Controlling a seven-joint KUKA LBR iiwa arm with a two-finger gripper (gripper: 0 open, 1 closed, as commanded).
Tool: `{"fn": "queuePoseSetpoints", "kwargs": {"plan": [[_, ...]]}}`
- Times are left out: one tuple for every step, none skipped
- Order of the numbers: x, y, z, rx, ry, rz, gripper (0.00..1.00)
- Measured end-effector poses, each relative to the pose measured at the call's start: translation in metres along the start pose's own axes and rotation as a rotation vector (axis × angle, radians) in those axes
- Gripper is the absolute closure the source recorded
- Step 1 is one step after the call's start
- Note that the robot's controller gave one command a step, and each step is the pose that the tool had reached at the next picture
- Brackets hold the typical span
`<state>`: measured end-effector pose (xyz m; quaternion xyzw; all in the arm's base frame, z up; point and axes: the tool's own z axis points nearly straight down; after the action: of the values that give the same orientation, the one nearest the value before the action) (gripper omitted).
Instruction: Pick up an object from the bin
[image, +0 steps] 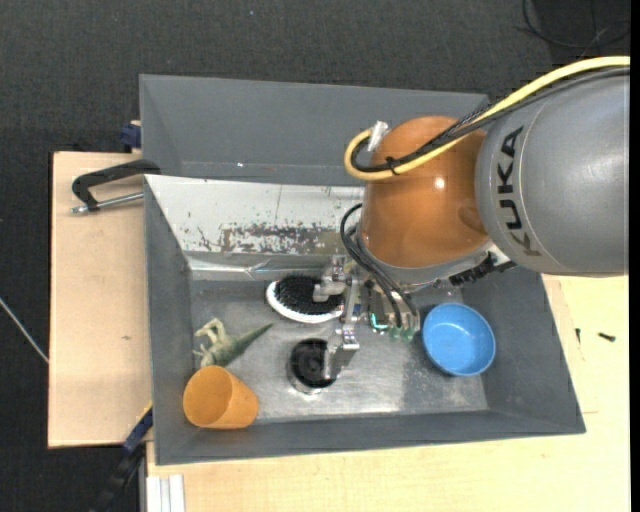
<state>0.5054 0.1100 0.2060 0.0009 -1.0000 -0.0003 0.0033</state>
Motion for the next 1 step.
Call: {"fn": "queuePoseSetpoints", "kwargs": {"plan": [[-0.0249, -0.0251, 0.1188, -0.003, -0.014, 0.105, 0.00]]}}
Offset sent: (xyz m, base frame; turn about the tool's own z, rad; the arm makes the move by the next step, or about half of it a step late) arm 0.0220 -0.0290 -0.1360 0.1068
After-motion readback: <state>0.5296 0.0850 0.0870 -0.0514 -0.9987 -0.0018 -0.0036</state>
